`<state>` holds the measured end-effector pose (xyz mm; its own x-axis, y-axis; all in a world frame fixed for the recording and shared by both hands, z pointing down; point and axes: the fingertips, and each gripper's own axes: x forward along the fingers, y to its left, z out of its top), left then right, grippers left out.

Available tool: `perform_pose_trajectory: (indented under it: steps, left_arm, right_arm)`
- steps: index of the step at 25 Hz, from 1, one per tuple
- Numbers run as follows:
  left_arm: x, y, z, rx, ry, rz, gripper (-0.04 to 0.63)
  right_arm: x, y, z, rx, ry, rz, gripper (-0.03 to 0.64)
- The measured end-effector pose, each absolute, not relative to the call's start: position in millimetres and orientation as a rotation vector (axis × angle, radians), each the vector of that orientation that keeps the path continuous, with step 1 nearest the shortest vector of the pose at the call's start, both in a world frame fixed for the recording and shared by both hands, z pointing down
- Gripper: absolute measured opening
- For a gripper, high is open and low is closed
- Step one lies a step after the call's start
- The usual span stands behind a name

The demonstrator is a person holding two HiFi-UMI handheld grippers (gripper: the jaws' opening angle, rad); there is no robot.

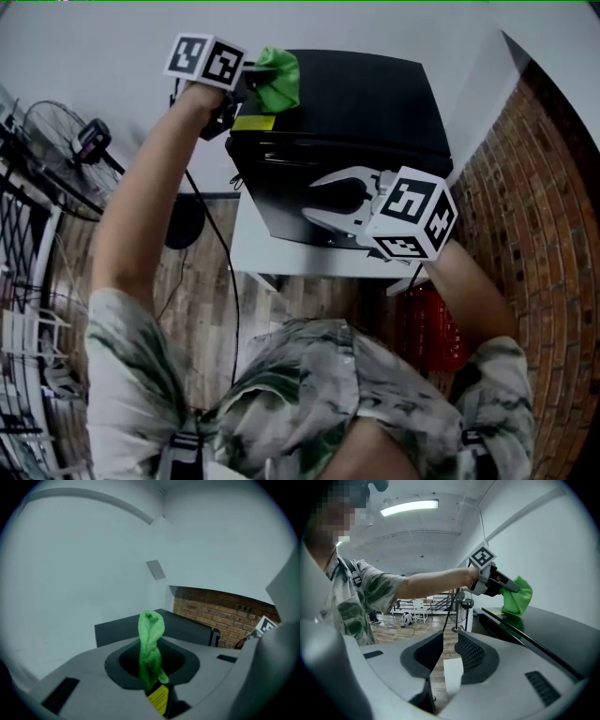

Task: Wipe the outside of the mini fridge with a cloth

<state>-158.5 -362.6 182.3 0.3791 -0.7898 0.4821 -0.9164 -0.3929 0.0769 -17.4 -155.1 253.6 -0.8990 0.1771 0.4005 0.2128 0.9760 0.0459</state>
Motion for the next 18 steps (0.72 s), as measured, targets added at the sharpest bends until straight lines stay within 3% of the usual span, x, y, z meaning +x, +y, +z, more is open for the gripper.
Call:
perform_pose_trajectory:
  steps: [9,18]
  left_arm:
    - [-18,-407,136,2.543,-1.233,0.417,0.078]
    - [100,-461,157,2.553,-1.077,0.407,0.078]
  right_arm:
    - [-3,-162,256,-0.207,-2.712,-0.117,0.118]
    - [41,-178,262,-0.092,-2.719,-0.072,0.117]
